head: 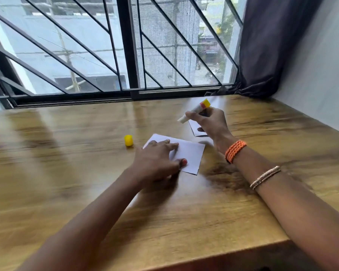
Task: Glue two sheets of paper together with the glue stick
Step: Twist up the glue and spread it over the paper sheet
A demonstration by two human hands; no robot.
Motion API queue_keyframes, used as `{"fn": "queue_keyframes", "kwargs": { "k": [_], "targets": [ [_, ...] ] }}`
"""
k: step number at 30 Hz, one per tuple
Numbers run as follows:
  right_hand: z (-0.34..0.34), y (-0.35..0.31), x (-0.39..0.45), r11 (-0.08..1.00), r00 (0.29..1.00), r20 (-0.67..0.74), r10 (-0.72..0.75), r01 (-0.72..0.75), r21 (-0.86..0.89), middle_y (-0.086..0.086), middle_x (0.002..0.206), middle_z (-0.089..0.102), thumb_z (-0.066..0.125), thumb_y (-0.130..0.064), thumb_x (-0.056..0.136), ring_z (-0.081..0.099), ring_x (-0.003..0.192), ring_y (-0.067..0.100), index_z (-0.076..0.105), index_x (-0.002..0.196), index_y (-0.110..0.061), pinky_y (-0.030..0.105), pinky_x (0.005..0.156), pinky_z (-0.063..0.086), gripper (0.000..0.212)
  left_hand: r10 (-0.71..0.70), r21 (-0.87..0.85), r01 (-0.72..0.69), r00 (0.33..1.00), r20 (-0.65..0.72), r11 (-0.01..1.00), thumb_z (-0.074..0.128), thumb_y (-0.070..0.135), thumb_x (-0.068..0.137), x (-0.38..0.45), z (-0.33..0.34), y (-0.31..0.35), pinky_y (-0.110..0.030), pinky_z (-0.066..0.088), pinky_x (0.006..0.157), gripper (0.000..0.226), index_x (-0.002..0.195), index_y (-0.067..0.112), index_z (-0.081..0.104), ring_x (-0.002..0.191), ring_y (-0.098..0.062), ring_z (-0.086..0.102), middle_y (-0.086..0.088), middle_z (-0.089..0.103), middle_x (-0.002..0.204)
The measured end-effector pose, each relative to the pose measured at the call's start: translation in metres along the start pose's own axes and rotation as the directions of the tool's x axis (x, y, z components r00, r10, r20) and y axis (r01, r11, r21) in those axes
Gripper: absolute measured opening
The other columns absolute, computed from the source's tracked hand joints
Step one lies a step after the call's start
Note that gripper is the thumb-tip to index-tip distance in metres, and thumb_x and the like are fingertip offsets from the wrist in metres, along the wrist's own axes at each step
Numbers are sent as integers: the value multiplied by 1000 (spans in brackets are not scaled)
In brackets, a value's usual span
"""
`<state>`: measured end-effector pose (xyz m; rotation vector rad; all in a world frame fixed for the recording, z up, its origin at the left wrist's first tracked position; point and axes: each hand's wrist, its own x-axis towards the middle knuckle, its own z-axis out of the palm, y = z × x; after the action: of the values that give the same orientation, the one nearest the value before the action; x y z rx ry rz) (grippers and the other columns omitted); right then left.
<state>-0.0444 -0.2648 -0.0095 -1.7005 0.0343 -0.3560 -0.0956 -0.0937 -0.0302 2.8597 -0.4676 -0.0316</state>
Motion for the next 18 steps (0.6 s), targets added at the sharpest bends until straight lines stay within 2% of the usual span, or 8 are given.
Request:
{"fn": "queue_keyframes", "kwargs": {
  "k": [3,5,7,9,11,13,18],
  "targets": [
    [-2,1,-3,999,1000,-8,26,-27,-23,-5,74,62,78,-25,75,57,73,9,64,74,-20,30,72,51,14,-62,58,64,997,-41,996,45,62,81,-2,0,13,-51,29,105,61,134,32,43,131,-25,32,2,44,143],
    [-6,1,-5,999,999,13,45,-45,9,3,82,64,76,-18,78,59,77,15,62,78,-18,33,78,54,13,-115,155,129,989,-97,980,40,64,80,-6,1,22,-55,22,102,58,124,28,52,123,-29,37,-2,54,130],
    [-10,0,-7,999,998,56,34,-35,11,11,86,65,73,-11,79,61,77,19,60,81,-14,36,81,56,13,-150,261,185,978,-148,947,36,66,80,-11,1,29,-60,14,99,56,113,26,57,118,-32,43,-3,58,121],
    [-14,1,-9,997,997,83,4,2,-71,14,86,66,71,-7,78,64,78,22,61,85,-8,39,80,56,13,-156,318,205,973,-173,926,32,67,81,-14,1,32,-62,13,101,58,111,25,59,116,-33,46,-4,57,121],
    [-16,2,-11,983,997,78,-22,36,-182,14,87,68,71,-6,74,67,82,26,64,88,-5,40,78,59,16,-146,323,202,971,-191,925,32,67,82,-17,2,32,-61,15,102,59,111,23,59,116,-34,46,-6,55,122],
    [-18,2,-13,965,997,65,-36,52,-258,12,87,70,72,-8,71,69,85,28,66,83,-11,42,79,59,14,-121,320,186,970,-213,929,33,63,84,-17,2,31,-55,21,101,57,111,20,59,114,-33,47,-9,55,121],
    [-20,6,-17,932,996,69,-57,77,-353,3,79,71,74,-13,66,69,78,21,67,73,-17,41,76,59,10,-30,367,104,979,-203,924,33,37,94,-15,2,24,-43,31,94,33,115,21,54,114,-30,46,-8,51,122]
  ]
}}
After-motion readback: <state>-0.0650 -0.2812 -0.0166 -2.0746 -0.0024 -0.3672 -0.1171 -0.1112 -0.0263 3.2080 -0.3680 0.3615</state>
